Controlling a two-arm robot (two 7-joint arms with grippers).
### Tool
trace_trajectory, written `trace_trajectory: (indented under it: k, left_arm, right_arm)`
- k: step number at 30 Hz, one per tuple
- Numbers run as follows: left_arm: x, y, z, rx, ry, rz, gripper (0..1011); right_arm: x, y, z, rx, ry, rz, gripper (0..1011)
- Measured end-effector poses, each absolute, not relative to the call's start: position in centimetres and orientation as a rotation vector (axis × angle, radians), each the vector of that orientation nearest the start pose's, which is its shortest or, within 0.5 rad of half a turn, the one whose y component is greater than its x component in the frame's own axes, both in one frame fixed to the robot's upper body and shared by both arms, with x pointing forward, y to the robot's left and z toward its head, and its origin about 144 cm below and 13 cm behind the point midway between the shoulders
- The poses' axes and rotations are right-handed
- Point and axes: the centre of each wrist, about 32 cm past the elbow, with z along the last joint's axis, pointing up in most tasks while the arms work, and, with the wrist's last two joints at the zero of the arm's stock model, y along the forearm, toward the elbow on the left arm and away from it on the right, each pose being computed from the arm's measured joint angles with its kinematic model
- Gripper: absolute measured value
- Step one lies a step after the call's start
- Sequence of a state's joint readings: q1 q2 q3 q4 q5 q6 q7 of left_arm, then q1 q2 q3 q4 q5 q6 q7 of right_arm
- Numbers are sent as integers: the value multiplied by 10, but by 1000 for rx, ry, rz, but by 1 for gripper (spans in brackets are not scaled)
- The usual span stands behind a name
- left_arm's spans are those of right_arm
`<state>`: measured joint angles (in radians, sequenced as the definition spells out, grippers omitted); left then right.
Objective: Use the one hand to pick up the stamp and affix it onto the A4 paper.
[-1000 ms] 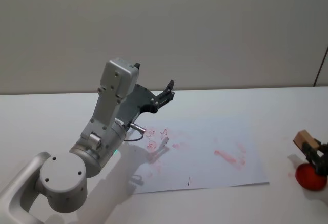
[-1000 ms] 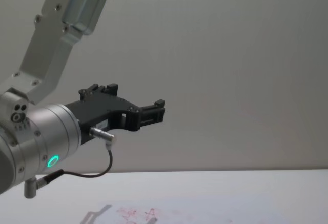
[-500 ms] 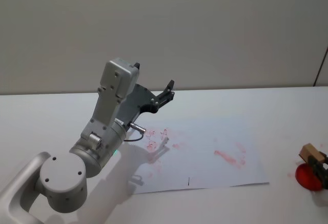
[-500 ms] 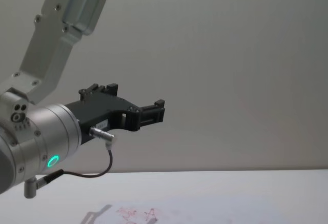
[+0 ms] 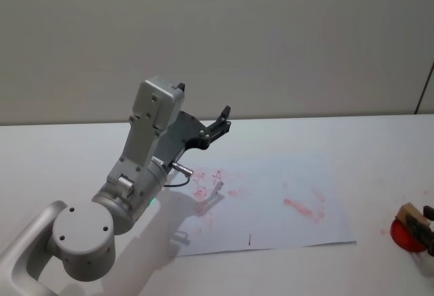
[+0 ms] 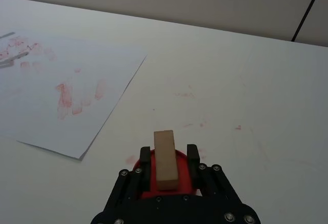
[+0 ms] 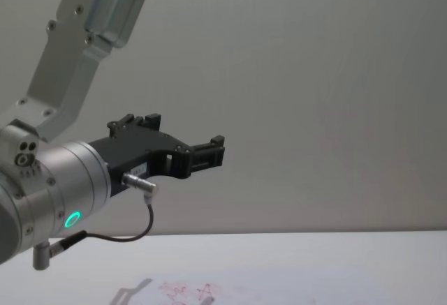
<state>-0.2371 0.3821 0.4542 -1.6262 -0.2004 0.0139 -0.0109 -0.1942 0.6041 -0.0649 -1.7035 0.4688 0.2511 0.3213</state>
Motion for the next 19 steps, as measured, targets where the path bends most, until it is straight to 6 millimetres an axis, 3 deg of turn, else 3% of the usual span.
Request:
trace_trajectory:
  k: [13, 19]
  left_arm:
    - [492, 198, 1204, 61, -268, 1124, 1001]
    - [492, 198, 1204, 61, -268, 1124, 1001]
  right_arm:
    - [406, -357, 1156, -349, 229, -1111, 799]
    - [406, -358, 1155, -351, 229, -1110, 937]
